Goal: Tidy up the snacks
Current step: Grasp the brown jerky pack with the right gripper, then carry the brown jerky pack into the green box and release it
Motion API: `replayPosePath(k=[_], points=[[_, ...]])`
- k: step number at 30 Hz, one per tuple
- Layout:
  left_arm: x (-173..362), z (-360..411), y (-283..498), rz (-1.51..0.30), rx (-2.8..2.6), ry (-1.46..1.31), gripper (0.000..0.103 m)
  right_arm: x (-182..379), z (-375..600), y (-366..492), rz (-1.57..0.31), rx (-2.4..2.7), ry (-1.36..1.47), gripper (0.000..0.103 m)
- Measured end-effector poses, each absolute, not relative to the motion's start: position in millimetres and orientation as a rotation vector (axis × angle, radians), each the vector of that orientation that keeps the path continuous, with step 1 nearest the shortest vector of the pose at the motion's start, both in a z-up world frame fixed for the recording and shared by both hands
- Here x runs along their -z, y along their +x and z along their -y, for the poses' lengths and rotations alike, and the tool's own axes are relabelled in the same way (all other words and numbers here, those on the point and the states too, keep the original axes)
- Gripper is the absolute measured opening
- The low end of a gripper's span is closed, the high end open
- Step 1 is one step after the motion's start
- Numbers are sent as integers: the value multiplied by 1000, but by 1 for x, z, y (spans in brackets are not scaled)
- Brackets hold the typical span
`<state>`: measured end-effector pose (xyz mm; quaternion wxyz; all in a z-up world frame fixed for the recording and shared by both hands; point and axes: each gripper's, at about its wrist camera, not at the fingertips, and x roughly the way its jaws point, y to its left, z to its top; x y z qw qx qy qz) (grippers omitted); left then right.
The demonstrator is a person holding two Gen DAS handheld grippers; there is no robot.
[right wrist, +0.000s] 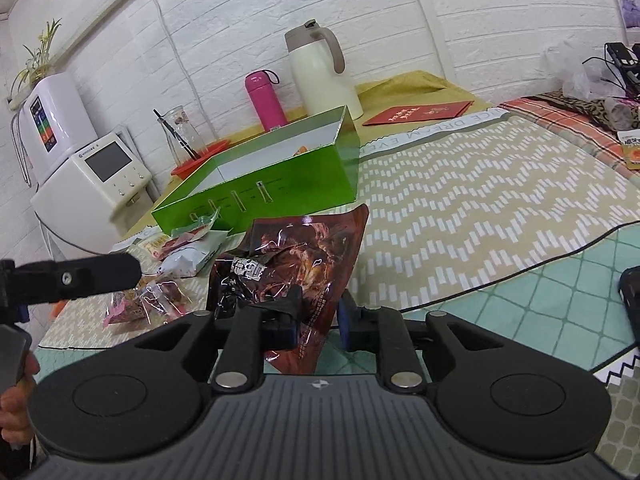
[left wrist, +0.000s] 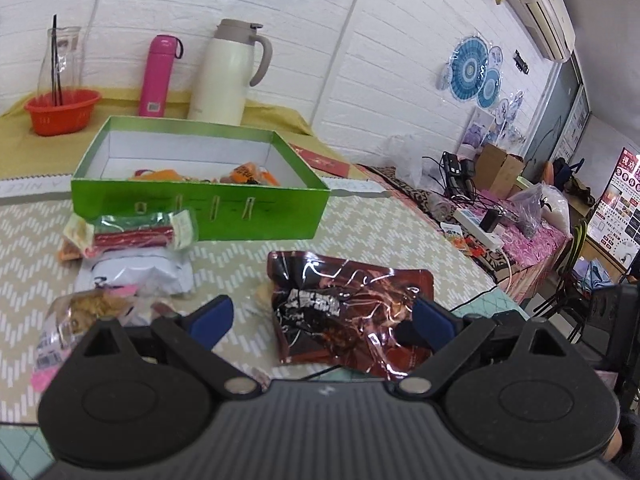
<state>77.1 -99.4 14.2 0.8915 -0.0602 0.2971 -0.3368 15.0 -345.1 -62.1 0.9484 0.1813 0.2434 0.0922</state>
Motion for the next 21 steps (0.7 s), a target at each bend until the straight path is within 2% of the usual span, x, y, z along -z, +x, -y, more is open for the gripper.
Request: replayPosePath(k=[9,10,12,13,18,21], points=[[14,119,136,-788,712,-174,92,68,350,20,-514,-182,377,39],[15,121,137,-793,717,-161,88,68,350,21,-517,-181,378,40],[18,126,138,-816,754,-140,52,70,350,23,-524,-182,381,41],[20,128,139,-837,757,-135,37,70,349,24,-527,-186,380,41],[29,124,140,-849,738,-163,39,72,347,25,-538,-194,371,42],[27,123,134,-838,716,-156,34,75,347,26,-544,-201,388,38]])
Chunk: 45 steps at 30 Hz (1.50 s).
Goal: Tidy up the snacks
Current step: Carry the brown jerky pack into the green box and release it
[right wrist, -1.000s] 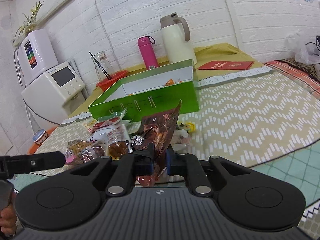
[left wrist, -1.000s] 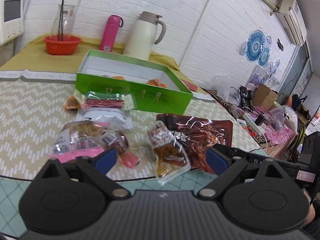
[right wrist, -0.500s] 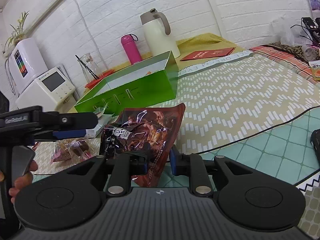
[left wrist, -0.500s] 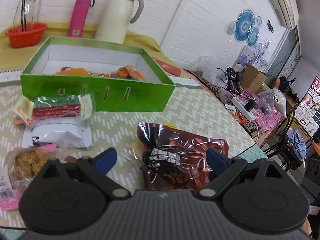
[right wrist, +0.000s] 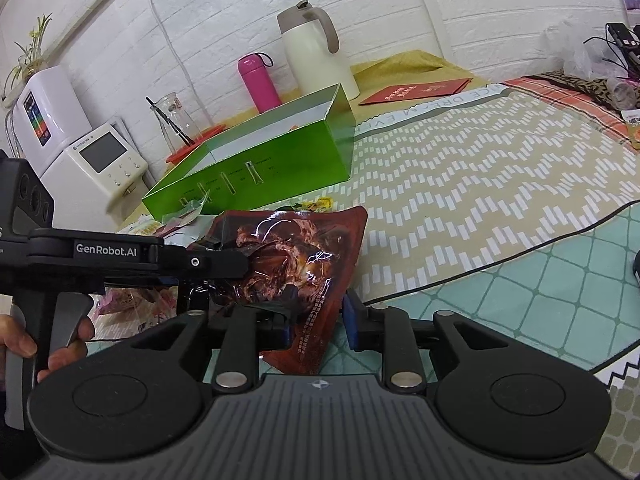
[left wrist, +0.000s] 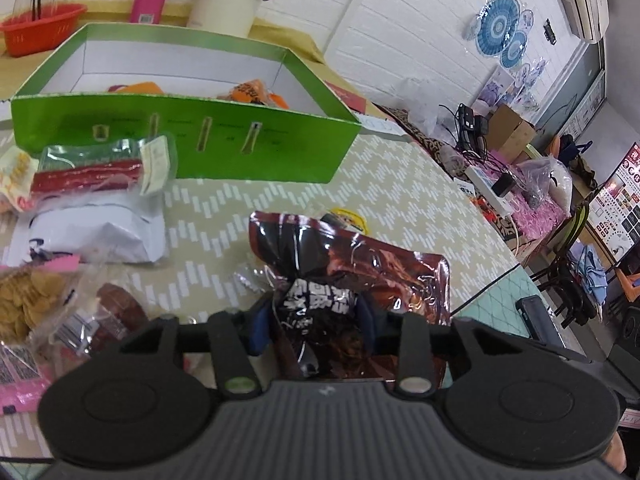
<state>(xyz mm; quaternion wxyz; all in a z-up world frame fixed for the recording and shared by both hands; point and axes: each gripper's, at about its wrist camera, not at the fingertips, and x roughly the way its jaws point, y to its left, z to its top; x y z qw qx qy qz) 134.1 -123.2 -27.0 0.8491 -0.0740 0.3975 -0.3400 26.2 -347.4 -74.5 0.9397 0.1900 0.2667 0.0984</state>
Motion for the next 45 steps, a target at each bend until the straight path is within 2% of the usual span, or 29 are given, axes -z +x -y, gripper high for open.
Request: replayPosePath(k=[10,22,45], points=[[-23,106,117,-703,697,-178,34,30,335,18,-422,-227,310,35],[-68,83,175,-633,645,-289,34,-16,325,83,-313,-287,294,35],[-42,81,293,-709,551,-343,33,10,328,204,-378,-324,376,36]])
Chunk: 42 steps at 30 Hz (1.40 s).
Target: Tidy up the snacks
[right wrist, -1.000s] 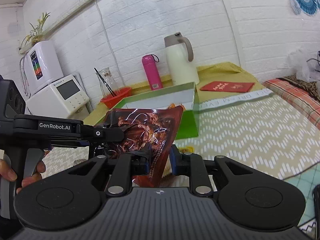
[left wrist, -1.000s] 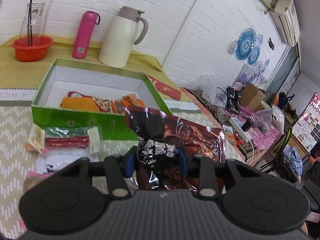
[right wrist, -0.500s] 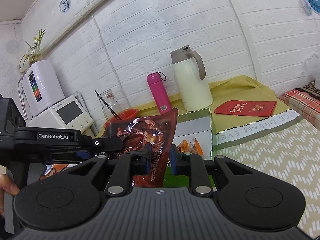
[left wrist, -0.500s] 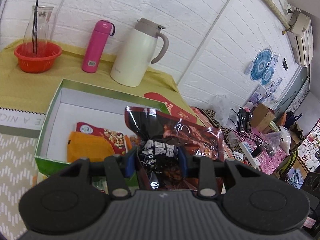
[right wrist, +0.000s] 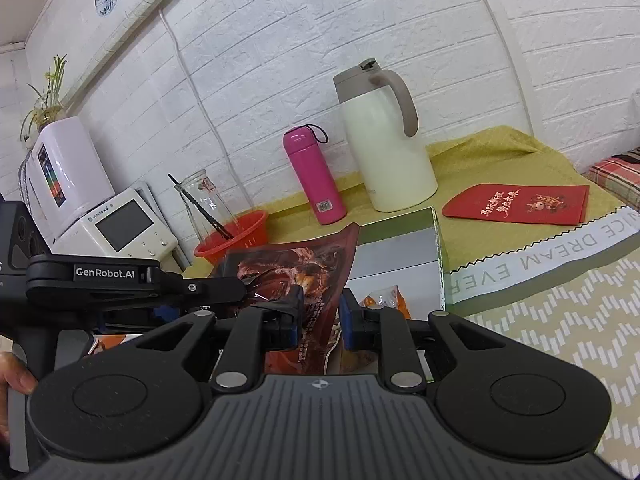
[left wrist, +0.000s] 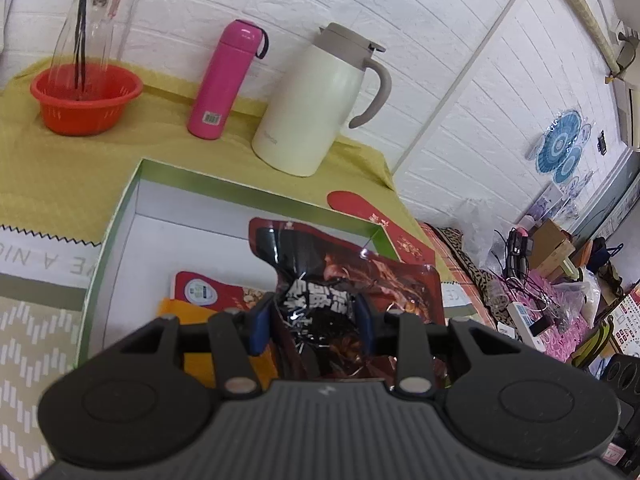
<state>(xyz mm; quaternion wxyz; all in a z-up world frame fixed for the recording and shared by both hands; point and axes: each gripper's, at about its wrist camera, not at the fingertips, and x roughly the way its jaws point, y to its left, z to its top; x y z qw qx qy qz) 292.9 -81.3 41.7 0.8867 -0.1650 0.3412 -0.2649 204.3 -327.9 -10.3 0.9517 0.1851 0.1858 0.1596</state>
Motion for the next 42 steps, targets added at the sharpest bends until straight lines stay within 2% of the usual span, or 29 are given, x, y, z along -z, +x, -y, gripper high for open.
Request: replayPosePath(k=[1,2,4,5,6,8,9,26,42], points=[[-39,81,295,-709,542,-343,40,12,326,208,-387,-332,366,37],[-38,80,295,-695,513,-348,69,14,323,211,-399,-340,349,38],[-38,74,290,-635,472,-379,86,16,315,211,-414,-301,263,50],[-40,71,288,-608,473,-391,89,17,311,210,-414,-272,212,68],[-41,70,287,-600,486,-392,92,18,307,208,-418,-258,178,81],[-44,70,286,-599,487,-385,93,22,305,207,-424,-266,159,89],[-44,70,285,-600,482,-376,93,24,304,207,-432,-277,166,103],[-69,71,234,-562,490,-254,93,-6,300,161,-359,-274,180,103],[-84,62,127,-418,526,-98,93,-9,294,80,-334,-315,184,103]])
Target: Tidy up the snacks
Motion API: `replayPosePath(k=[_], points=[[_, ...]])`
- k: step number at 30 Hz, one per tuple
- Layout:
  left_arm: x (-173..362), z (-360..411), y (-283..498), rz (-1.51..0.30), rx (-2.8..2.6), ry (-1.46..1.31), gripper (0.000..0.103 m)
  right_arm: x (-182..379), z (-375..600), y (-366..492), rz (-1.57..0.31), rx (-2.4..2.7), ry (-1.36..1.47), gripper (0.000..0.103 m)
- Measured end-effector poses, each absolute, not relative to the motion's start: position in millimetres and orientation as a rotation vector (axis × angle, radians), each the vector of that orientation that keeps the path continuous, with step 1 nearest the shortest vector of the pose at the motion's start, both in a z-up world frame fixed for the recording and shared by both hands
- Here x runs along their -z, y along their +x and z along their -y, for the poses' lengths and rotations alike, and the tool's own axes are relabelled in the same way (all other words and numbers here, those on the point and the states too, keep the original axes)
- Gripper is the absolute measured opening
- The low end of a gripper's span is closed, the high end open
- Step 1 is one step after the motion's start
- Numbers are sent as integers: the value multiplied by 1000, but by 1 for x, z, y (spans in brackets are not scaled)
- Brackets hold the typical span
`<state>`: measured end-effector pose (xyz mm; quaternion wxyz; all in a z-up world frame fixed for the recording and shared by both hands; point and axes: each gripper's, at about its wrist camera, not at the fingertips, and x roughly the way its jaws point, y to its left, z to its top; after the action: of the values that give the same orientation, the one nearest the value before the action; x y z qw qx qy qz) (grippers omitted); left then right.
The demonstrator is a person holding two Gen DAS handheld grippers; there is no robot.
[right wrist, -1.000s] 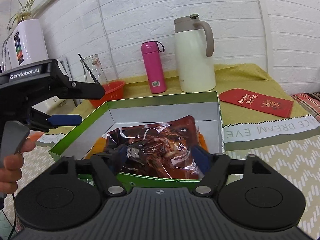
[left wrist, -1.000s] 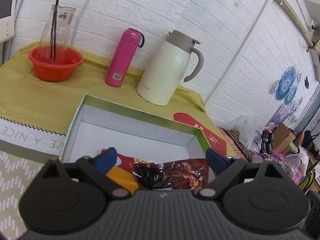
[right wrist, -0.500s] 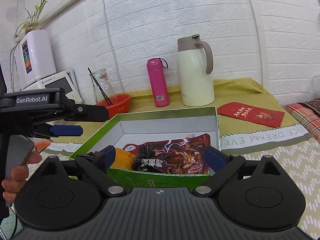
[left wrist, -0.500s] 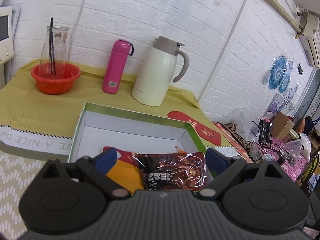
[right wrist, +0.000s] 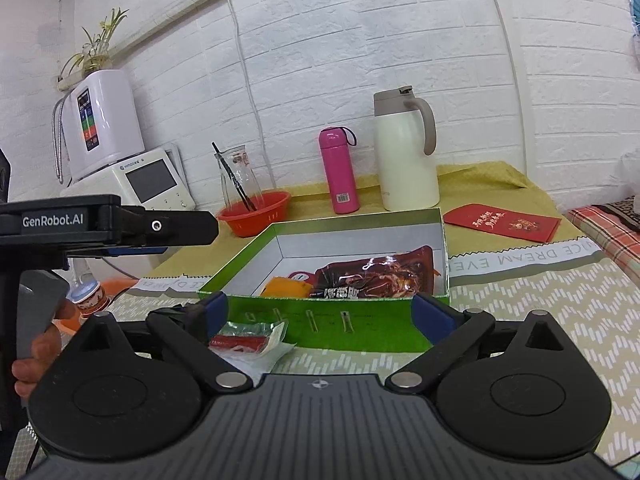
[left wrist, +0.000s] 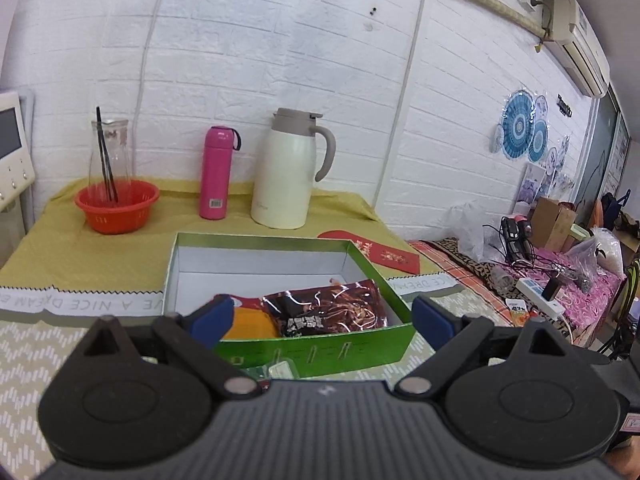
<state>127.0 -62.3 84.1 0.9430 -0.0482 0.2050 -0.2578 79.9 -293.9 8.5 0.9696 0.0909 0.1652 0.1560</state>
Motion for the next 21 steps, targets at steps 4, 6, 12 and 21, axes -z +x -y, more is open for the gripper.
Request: replayPosePath(k=[4,6,12,21], points=[[-75,53,103,-406,561,-125,93,0,292,64,-364,-319,185,103],[-69,51,93,-414,552,-113,93,5,292,58,-378,-325,194,103],[-47,32,70,-440,456,-96,93,24,289,36,-409,-351,186,103],[-4,5,29,-504,303,-70,93,49,267,4,-409,-441,115,103]])
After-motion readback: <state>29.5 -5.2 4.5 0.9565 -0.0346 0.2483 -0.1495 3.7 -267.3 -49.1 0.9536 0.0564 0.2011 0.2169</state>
